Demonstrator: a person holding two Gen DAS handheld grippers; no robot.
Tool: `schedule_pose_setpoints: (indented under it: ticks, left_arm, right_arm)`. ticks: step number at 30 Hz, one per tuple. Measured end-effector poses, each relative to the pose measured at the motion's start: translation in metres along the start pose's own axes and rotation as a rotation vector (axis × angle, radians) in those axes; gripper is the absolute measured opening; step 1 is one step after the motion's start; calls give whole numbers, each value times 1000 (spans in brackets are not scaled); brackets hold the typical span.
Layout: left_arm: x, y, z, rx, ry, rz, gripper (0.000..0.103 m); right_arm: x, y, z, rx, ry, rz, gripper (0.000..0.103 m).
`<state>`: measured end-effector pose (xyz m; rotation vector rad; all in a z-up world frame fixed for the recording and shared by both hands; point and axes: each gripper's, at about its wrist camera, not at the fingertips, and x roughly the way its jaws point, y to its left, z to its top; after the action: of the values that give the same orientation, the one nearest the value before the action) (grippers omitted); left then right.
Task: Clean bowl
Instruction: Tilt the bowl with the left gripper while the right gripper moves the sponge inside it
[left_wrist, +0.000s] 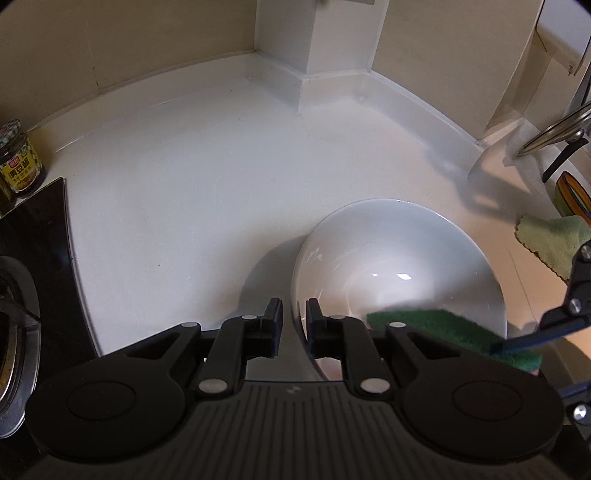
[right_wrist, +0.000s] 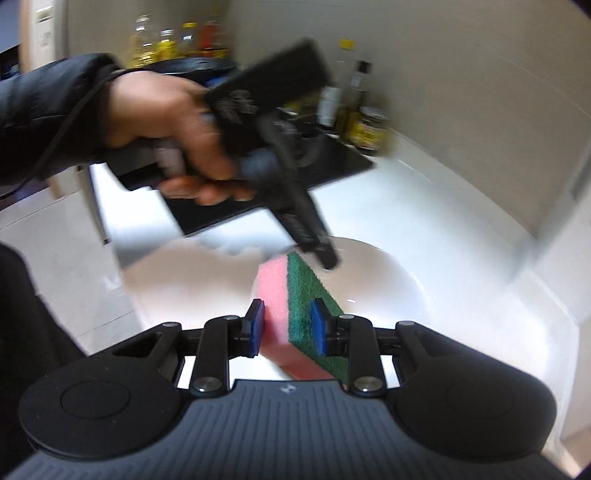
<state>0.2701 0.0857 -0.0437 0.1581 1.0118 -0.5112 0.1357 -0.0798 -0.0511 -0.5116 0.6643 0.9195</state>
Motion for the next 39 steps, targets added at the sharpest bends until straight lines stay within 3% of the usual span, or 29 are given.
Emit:
schedule_pose_setpoints:
  ticks: [2,7,14,20,29,35,39]
  left_arm:
    - [0,-3,1,15,6,8,15]
    - [6,-13,-1,76,23,39,12]
    - [9,-16,4,106,27,26,12]
    - [8,-19,3,97,22,46,13]
    - [7,-23,2,118,21,48,12]
    - [6,-23,8,182,34,-3,15]
    - [6,-26,5,195,34,11,15]
  right_arm:
    - [3,-5,3,29,-11,37,24]
    - [8,5,10,-21,13,34,25]
    - [5,31,13,-274,103,-18,25]
    - [34,64,19,-438,194,-140,26]
    - [39,57,25,-340,194,-107,25]
    - [26,65,8,-557,224,-88,25]
    - [28,68,7,-567,233,-96,27]
